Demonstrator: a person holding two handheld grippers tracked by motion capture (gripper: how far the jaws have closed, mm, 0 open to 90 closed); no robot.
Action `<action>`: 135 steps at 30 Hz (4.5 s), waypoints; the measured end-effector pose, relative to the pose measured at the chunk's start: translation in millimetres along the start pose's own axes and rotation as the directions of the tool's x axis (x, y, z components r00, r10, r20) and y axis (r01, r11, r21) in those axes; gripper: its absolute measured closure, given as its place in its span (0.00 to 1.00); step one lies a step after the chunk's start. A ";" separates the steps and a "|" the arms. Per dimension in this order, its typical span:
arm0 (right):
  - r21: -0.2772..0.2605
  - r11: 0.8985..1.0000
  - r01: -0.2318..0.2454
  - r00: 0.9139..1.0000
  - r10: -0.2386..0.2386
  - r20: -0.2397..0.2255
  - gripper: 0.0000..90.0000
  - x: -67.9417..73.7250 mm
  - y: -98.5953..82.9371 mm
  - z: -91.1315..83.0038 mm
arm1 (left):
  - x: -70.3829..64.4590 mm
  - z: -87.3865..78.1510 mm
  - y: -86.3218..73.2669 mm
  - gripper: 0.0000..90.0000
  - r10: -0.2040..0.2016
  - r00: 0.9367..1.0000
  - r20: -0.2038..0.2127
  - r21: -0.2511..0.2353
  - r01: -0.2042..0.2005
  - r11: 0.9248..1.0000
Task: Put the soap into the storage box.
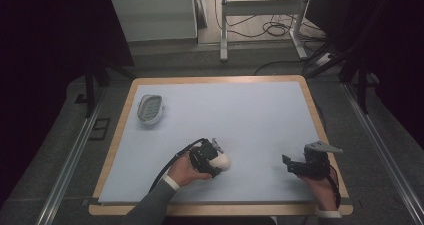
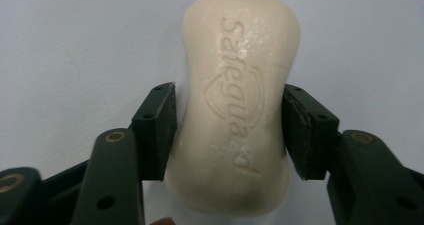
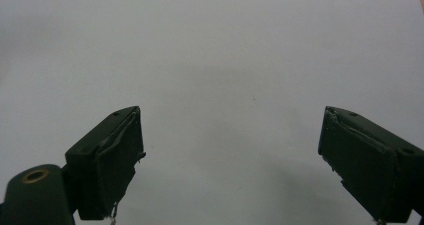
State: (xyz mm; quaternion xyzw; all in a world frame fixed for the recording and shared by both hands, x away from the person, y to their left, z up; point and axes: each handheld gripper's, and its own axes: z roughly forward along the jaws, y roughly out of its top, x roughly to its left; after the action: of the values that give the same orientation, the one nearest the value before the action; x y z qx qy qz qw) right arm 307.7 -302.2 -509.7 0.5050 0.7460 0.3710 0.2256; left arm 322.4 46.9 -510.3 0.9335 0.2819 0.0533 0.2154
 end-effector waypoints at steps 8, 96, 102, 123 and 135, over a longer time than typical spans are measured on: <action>-0.002 1.000 -0.004 1.000 0.004 0.001 0.12 -1.3 -0.5 -0.7 | -1.0 -1.3 0.2 0.52 0.030 0.999 -0.013 -0.009 -0.030 1.000; 0.007 1.000 -0.009 1.000 0.009 -0.012 0.12 -1.2 -1.5 1.5 | 106.3 -86.9 -37.0 0.55 -0.214 0.970 -0.117 -0.153 0.195 0.969; 0.010 1.000 -0.009 1.000 0.009 -0.012 0.12 -1.4 -1.8 1.7 | 114.7 -93.9 -34.7 0.55 -0.229 0.964 -0.136 -0.167 0.206 0.964; 0.013 1.000 -0.003 1.000 0.003 -0.008 0.12 -0.6 -2.6 3.4 | 154.2 -117.6 -29.1 0.55 -0.281 0.943 -0.177 -0.173 0.251 0.952; 0.016 1.000 -0.007 1.000 0.007 -0.007 0.12 -2.2 -3.2 3.2 | 178.8 -120.5 -33.5 0.55 -0.339 0.920 -0.198 -0.164 0.310 0.937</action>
State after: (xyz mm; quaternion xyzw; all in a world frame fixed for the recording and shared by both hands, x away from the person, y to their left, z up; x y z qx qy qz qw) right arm 308.9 -303.9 -514.3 0.5079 0.7480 0.3675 0.2179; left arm 428.3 215.0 -420.1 0.8458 0.4511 0.1393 0.2484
